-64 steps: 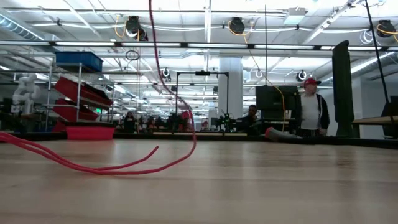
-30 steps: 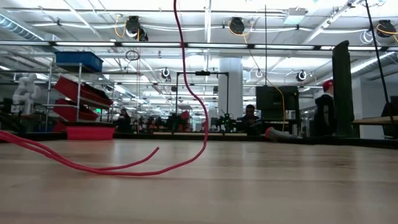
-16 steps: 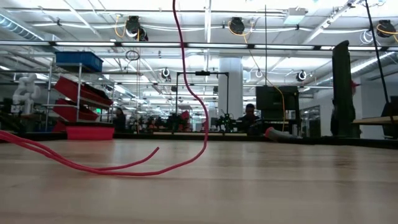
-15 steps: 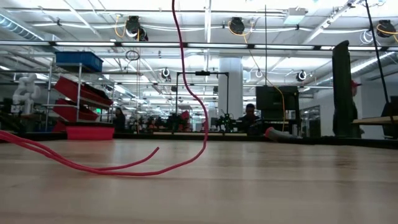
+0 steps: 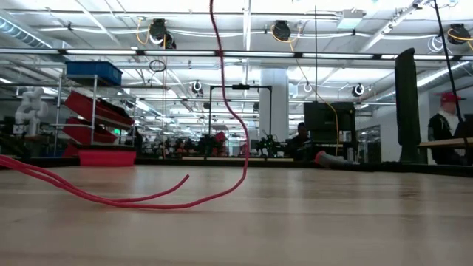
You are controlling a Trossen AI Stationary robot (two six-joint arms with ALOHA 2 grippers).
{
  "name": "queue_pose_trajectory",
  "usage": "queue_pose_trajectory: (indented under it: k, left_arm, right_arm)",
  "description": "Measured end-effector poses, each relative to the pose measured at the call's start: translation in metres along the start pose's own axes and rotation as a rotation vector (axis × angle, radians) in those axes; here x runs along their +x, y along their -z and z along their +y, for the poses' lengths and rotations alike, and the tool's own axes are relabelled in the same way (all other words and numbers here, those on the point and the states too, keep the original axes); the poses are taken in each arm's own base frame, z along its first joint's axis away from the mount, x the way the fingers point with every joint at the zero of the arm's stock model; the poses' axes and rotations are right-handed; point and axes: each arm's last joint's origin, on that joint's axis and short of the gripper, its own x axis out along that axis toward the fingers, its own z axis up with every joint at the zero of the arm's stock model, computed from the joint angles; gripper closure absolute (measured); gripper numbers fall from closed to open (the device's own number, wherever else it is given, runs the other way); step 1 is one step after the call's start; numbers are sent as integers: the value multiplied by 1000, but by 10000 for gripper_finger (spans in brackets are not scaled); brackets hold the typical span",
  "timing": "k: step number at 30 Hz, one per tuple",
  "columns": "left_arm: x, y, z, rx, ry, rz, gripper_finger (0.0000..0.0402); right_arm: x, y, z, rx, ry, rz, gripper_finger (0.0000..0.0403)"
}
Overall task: Coil cords
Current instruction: Coil the red wire onto the spool
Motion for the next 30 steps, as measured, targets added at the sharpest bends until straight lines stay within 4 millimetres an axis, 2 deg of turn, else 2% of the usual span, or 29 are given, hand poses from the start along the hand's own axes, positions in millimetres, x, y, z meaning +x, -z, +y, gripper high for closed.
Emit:
queue_pose_trajectory:
  k: [18, 30]
  left_arm:
    - [0, 0, 0, 1, -7, -2, 235]
    - [3, -1, 4, -3, -20, 1, 312]
  right_arm:
    - [0, 0, 0, 0, -1, 0, 403]
    - [0, 0, 0, 0, -1, 0, 403]
